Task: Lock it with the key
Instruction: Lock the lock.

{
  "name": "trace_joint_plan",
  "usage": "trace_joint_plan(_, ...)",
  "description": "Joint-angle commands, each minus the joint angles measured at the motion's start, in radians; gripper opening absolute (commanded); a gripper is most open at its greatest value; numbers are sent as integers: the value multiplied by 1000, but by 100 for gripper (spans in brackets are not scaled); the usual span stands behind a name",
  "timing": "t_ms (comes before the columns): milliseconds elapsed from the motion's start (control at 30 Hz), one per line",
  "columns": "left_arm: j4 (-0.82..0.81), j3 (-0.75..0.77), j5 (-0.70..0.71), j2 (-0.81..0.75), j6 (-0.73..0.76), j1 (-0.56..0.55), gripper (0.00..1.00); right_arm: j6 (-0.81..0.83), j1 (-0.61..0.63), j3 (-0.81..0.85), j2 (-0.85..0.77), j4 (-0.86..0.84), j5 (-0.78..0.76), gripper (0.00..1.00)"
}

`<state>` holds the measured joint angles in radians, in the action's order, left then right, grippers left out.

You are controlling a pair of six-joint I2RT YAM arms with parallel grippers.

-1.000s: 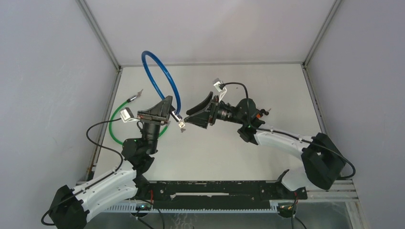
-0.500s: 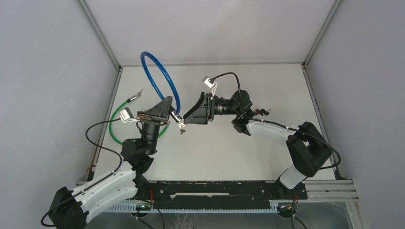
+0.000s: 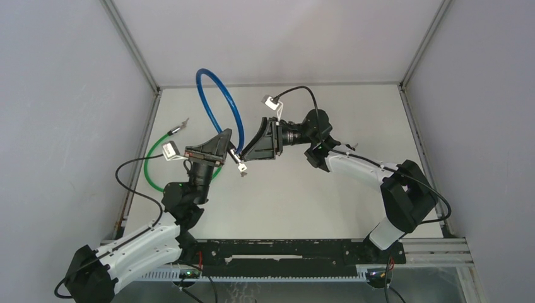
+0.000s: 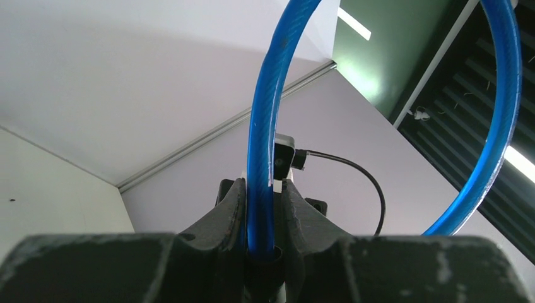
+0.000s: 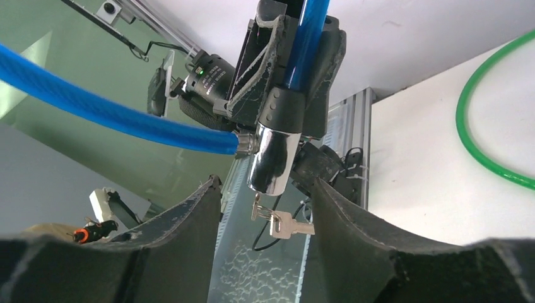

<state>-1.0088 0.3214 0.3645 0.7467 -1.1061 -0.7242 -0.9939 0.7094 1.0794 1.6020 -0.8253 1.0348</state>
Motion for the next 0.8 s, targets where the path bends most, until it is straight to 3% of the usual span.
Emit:
trace_joint_plan(0, -56, 1, -32, 0, 12, 4, 0, -4, 12, 53, 12, 30, 29, 59)
trace_joint_plan(167, -60, 3, -38, 0, 13, 6, 0, -33, 21, 82, 39, 32, 53, 54)
trace_joint_plan(333, -73, 3, -52, 11, 14, 6, 0, -28, 34, 123, 77, 79, 91, 40)
trace_joint_plan(667, -105, -10, -51, 31, -3, 6, 0, 39, 39, 142, 63, 156, 93, 35)
trace_joint_plan(767, -108, -14, -47, 29, -3, 6, 0, 50, 36, 142, 58, 179, 86, 11)
